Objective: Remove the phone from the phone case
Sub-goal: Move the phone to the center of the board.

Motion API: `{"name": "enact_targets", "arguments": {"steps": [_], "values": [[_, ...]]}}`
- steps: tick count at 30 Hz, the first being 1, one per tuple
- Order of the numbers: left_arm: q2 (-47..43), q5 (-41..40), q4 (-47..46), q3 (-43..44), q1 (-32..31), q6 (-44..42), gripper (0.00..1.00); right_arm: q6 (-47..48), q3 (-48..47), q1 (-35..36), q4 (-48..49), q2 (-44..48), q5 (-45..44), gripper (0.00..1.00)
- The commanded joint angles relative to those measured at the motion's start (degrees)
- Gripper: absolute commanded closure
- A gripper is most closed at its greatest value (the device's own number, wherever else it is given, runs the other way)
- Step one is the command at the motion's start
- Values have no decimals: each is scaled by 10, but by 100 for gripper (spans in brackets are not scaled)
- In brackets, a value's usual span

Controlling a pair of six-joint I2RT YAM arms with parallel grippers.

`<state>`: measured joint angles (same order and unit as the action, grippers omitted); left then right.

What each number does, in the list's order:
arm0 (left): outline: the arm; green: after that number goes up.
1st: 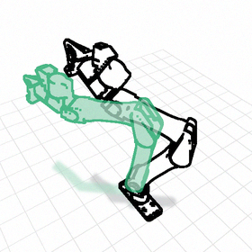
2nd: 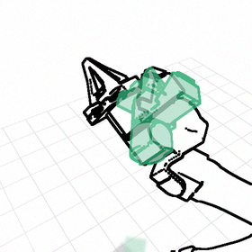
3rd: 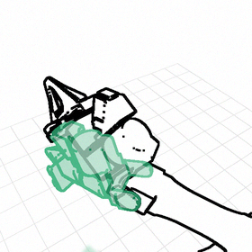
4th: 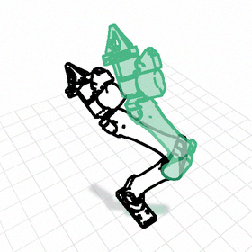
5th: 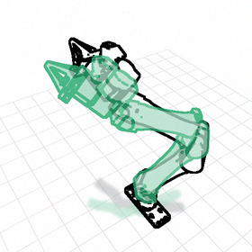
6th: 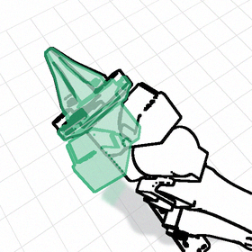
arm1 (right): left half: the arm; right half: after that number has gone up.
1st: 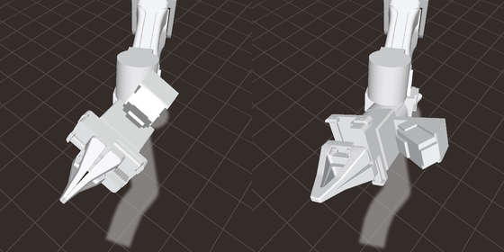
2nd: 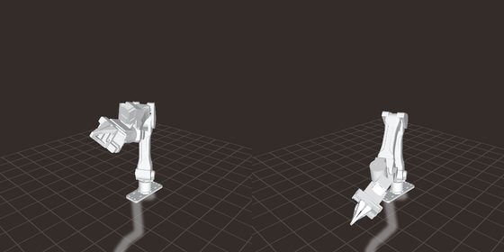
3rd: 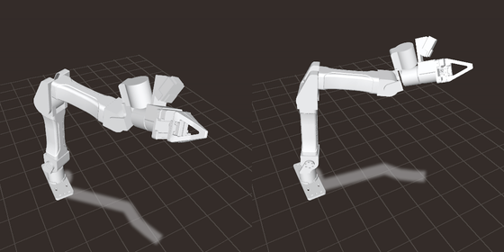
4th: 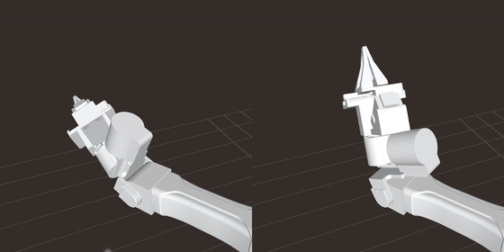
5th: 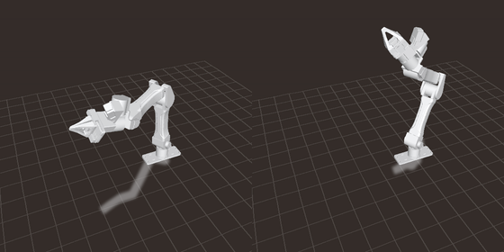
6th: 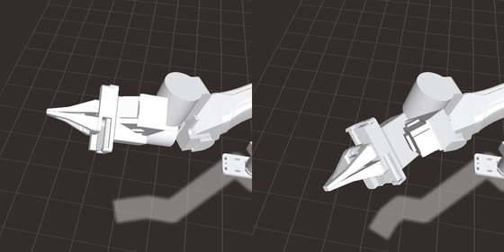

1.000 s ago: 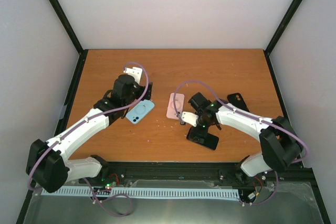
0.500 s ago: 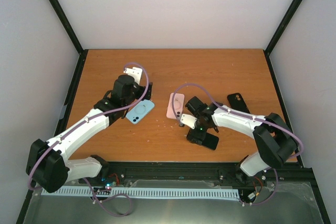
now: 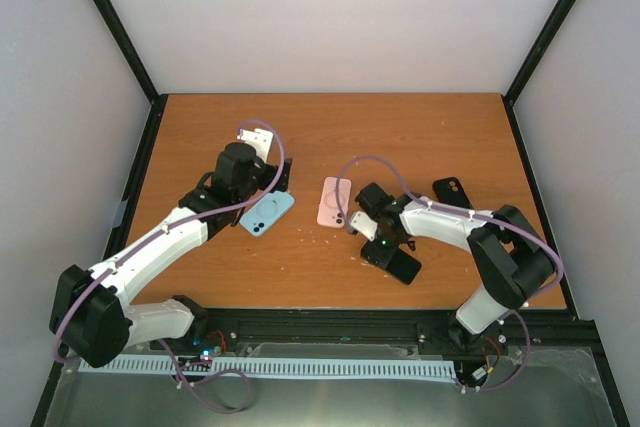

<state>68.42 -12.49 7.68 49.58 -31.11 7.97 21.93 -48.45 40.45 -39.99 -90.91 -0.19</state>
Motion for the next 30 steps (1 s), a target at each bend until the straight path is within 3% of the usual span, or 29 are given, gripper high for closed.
{"name": "enact_targets", "arguments": {"steps": [1,9,13,15,18,24,30], "values": [[-2,4,-13,2,5,-10,1,-24,-13,-58,11,-43,-30,24],[-7,6,-12,3,4,-11,1,-32,-27,-103,5,-108,-46,19],[-8,11,-11,5,4,-14,0,-43,-59,-142,12,-136,-44,37],[-11,14,-12,5,5,-13,1,-46,-82,-178,17,-140,-30,42],[-19,35,-12,4,4,-14,0,-45,-126,-235,25,-158,-16,37],[-28,51,-14,4,4,-15,1,-123,-235,-340,0,-246,1,42],[-47,59,-19,-4,4,-16,1,-181,-243,-371,-40,-260,42,28]]}}
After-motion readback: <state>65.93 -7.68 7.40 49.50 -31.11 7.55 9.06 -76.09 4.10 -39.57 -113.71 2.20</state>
